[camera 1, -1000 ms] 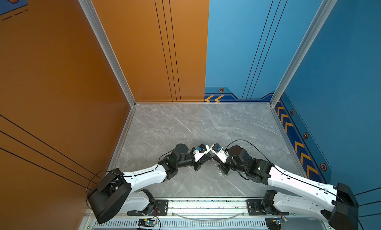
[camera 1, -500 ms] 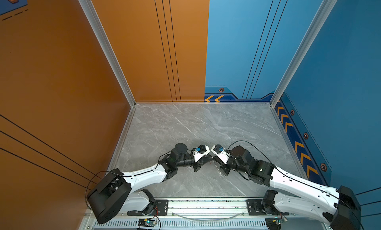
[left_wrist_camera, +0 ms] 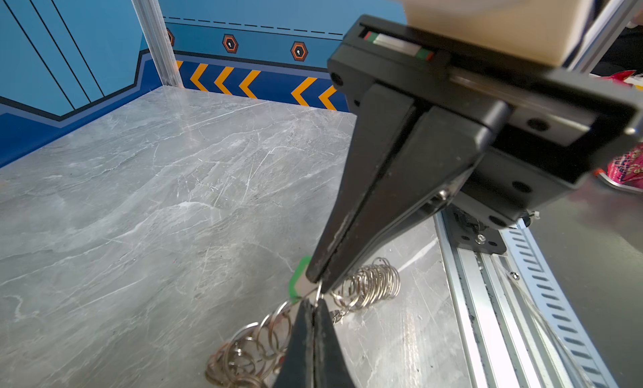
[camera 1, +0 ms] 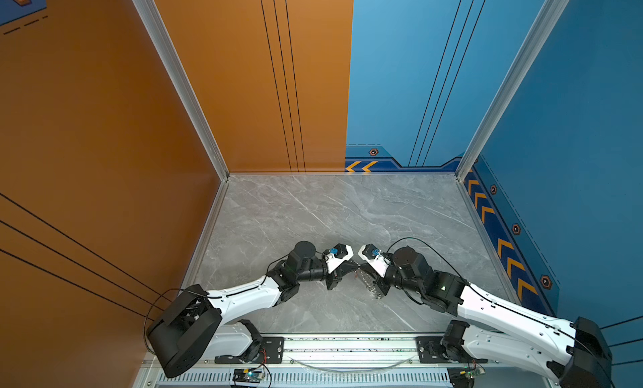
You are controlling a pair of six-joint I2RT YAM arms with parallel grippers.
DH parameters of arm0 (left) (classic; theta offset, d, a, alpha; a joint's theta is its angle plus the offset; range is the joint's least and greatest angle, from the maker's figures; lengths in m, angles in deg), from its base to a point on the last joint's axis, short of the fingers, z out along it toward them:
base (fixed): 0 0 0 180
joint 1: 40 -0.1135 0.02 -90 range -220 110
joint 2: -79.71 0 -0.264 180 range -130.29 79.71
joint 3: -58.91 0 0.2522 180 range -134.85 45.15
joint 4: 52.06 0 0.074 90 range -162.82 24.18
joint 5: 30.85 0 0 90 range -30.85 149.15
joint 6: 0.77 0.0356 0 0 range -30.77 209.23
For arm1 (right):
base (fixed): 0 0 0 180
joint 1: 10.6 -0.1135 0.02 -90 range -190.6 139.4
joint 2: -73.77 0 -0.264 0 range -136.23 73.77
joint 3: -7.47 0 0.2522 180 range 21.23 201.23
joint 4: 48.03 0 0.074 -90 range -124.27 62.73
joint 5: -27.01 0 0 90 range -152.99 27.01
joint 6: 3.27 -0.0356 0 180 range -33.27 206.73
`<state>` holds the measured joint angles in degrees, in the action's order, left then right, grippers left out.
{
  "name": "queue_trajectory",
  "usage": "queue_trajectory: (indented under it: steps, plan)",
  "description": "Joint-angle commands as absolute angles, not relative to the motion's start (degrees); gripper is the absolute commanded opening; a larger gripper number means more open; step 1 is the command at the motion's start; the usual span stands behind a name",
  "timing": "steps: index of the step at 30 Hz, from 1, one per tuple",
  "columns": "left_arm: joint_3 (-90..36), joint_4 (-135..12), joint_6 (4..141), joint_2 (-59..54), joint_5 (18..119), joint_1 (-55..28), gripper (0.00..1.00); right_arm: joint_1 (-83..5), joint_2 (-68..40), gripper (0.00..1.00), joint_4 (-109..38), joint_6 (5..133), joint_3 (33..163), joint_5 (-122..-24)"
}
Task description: Put the keys on the keyring
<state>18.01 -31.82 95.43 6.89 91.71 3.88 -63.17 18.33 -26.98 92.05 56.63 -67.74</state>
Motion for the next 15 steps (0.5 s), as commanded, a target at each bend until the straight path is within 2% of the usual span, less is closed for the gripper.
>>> queue_trajectory:
  steps: [1,4,6,10,15]
  plan:
    - [16.9,-30.7,94.4,7.2,91.0,3.7,0.00,-63.2,19.2,0.12,-30.2,91.6,57.4,-66.0]
    - [18.0,-28.2,93.6,7.9,89.1,3.7,0.00,-62.3,21.1,0.34,-29.0,90.3,57.9,-63.0]
    - [18.6,-27.1,93.0,8.4,88.5,3.7,0.00,-60.9,23.3,0.43,-29.0,89.0,57.6,-63.1]
    - [18.8,-26.3,92.6,8.7,88.5,3.9,0.00,-57.0,26.7,0.49,-29.4,86.1,56.8,-65.3]
    - [19.6,-22.6,90.9,8.9,88.5,3.8,0.00,-52.8,25.9,0.48,-29.6,82.3,56.3,-68.8]
